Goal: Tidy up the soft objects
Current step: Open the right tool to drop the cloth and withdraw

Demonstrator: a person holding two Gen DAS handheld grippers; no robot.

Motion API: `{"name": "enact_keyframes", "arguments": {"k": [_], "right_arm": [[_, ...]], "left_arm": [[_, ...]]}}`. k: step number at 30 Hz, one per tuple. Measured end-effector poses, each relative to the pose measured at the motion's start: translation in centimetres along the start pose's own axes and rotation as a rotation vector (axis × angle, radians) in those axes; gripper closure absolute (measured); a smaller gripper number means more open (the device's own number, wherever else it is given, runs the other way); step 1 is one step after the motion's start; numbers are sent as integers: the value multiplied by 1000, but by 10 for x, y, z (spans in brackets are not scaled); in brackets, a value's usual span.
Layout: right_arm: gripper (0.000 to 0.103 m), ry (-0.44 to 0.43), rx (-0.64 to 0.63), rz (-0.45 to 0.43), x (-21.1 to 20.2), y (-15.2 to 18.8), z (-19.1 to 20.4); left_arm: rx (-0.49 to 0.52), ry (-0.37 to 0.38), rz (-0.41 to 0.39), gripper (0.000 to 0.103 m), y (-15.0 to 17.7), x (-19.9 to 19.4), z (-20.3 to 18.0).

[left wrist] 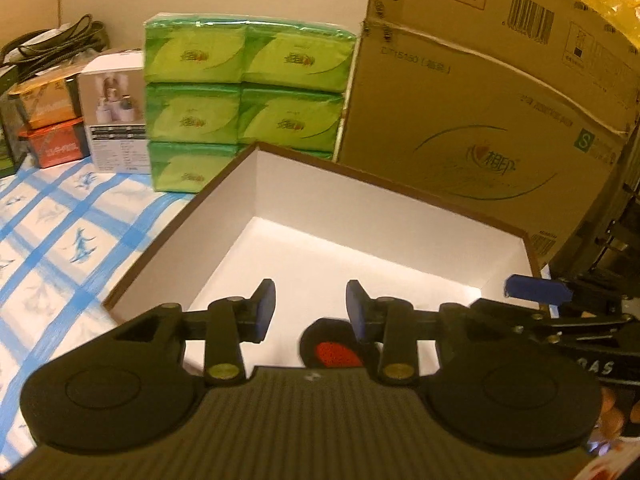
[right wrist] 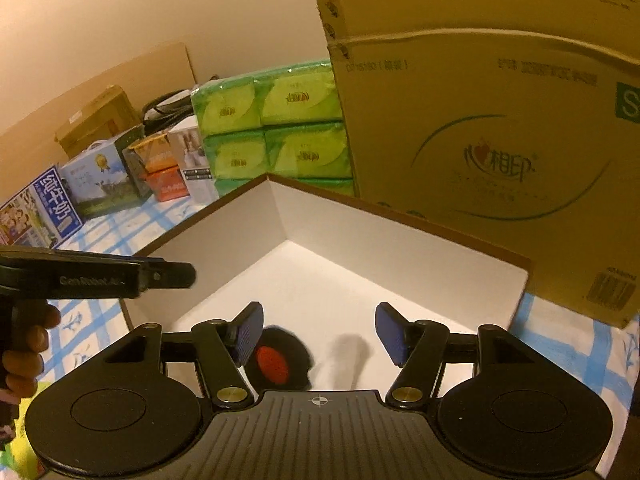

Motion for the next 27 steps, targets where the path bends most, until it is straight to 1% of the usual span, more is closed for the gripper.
{"name": "enact_keyframes", "arguments": {"k": [2,7,13,21,27], "right_arm": [[41,-7,3,6,-8,2,-1],[41,-28,-2,5,-37,9,4],[41,-51,-13,-2,-78,22,18],[41,-79,-25,-18,-142,48,42],[41,-110,-22,-29,-192,70,60]], "left_arm": [[-10,-5,1,68,3,-11,2],[-57,16,-3,68,14,-51,3],[-71,-20,-18,67,35,-112,-1],[-156,-63,-75,67,79,-209,-7],[-191,-130,-89,67,120,-275,-22]]}}
Point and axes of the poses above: each gripper's, at about its wrist camera, not at the fingertips, and x roughly the way its jaws point, z to its left, y to its underside, the point moved 5 cm from there along x, roughly the way its jaws point, and after that the axes turned 3 degrees about x, right-handed, at the moved point
